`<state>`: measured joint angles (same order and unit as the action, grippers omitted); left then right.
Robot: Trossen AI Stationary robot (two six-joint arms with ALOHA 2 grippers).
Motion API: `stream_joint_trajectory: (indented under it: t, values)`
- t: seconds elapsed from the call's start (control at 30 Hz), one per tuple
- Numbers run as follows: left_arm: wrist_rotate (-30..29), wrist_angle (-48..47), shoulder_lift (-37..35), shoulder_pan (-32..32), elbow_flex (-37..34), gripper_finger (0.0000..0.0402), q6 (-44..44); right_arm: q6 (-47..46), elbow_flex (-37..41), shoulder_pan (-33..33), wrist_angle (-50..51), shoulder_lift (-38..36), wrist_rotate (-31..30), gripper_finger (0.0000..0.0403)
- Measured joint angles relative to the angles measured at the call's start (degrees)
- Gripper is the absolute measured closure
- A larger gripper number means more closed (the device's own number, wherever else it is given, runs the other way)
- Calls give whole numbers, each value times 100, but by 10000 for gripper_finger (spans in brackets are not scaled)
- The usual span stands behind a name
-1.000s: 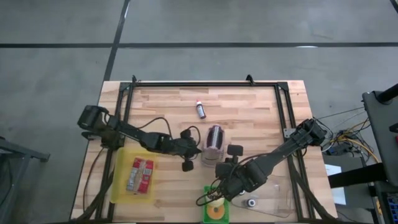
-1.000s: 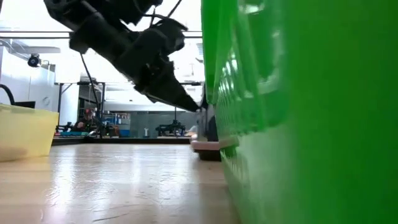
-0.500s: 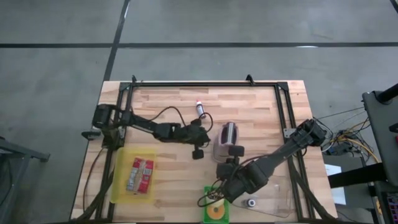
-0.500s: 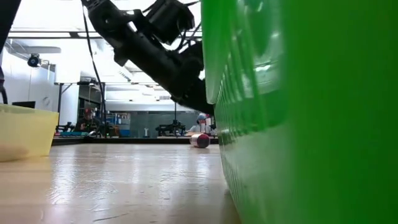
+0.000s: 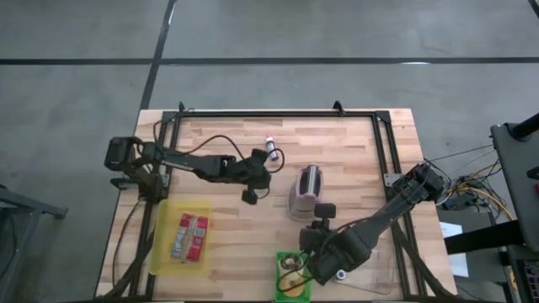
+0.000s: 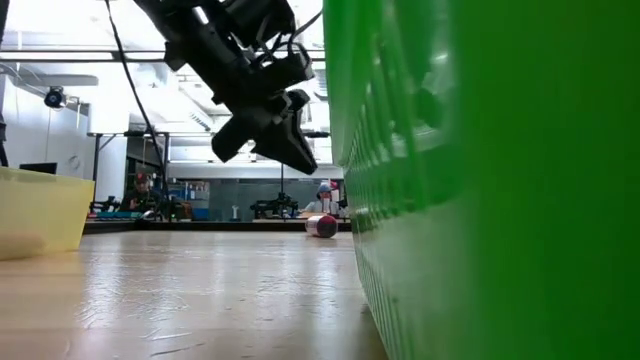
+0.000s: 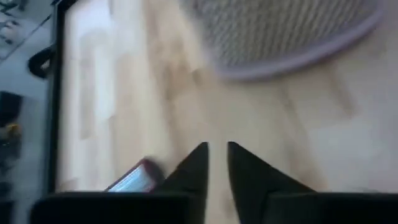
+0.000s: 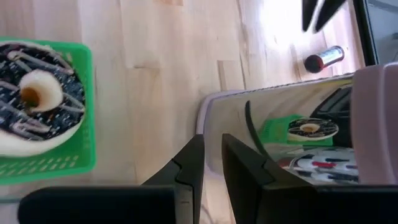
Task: Pick & Place Food Item
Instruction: Put the pink food coloring bottle into the transparent bin
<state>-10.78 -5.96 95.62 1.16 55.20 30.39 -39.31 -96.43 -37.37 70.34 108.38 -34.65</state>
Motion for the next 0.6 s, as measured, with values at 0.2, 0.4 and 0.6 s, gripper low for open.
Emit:
stream_joint_trajectory:
  t: [0.2, 0.4, 0.6]
  values:
    - [-748, -403, -42, 210, 168, 217, 654, -166, 34, -150, -3, 0, -34, 351]
    - [-971, -423, -35, 549, 236, 100, 1649, -546, 36, -268, 153, 0, -31, 351]
    - [-1036, -919, -31, 973, 498, 89, 2134, -783, 36, -301, 318, 0, -35, 351]
